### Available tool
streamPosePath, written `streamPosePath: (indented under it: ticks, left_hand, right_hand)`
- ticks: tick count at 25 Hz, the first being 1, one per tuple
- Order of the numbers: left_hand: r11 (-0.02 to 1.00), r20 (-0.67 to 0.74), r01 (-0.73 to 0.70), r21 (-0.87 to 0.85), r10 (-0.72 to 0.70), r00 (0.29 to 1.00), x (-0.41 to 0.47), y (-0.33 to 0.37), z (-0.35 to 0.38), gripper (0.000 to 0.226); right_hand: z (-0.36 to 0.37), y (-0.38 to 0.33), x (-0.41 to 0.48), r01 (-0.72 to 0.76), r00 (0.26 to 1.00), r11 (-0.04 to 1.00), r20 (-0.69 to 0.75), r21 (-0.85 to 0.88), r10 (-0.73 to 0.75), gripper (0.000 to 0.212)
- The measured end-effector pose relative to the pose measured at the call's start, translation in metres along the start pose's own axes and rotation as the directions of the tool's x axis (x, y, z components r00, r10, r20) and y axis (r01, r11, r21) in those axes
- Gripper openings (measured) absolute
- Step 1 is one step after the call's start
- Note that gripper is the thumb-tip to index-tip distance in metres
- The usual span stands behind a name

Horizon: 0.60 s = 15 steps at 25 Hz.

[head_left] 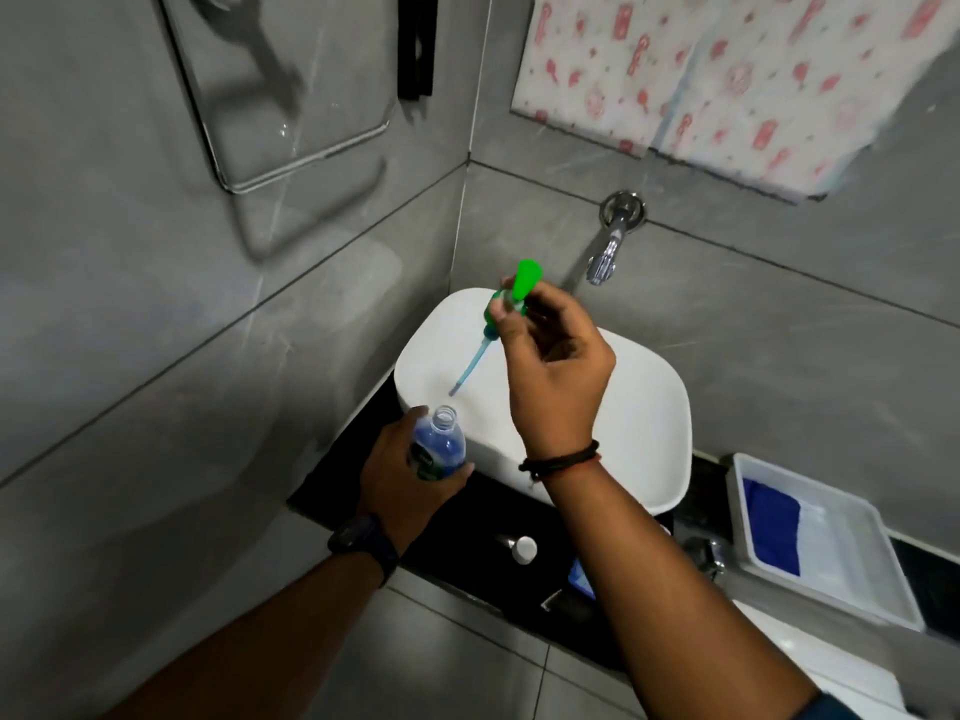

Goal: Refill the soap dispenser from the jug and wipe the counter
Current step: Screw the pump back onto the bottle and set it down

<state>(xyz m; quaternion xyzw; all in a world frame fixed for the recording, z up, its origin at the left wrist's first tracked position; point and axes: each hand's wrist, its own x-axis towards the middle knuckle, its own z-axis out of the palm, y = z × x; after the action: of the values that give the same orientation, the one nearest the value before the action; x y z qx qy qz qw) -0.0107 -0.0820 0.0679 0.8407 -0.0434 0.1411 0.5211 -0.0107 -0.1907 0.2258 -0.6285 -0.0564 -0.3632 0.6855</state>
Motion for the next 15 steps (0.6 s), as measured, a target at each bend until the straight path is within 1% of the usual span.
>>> streamPosePath:
  ticks: [2,4,6,8,10,13,15]
  left_hand:
    - [0.999,0.013,-0.013,0.036,0.013,1.000,0.005,0.014,-0.001,0.074]
    - [0.988,0.037,-0.064,0.139,0.059,0.998,0.008,0.026,-0.002,0.072]
    - [0.978,0.033,-0.110,0.175,0.106,0.994,0.008,0.037,-0.004,0.072]
    - [0.982,0.044,-0.117,0.147,0.112,0.993,0.006,0.046,-0.008,0.074]
    - [0.989,0.051,-0.116,0.090,0.112,0.992,0.005,0.055,-0.012,0.074]
    - [0.993,-0.007,-0.117,0.006,0.117,0.993,0.002,0.070,-0.017,0.077]
    - [0.989,-0.026,-0.144,-0.014,0.144,0.989,0.001,0.079,-0.019,0.078]
  right_hand:
    - [-0.005,-0.003,0.000,-0.053,0.997,0.997,0.046,-0.051,0.056,0.025]
    - [-0.010,-0.002,-0.001,-0.110,0.990,0.990,0.077,-0.087,0.117,0.025]
    - [-0.015,-0.001,-0.002,-0.172,0.974,0.979,0.130,-0.110,0.186,0.025]
    - [-0.020,0.001,-0.003,-0.219,0.944,0.964,0.216,-0.150,0.248,0.024]
    - [-0.027,0.001,-0.004,-0.233,0.915,0.953,0.288,-0.195,0.282,0.023]
    - [-0.038,-0.001,-0.004,-0.227,0.891,0.946,0.343,-0.233,0.299,0.021]
    - [-0.044,-0.004,-0.005,-0.225,0.865,0.943,0.396,-0.246,0.310,0.022]
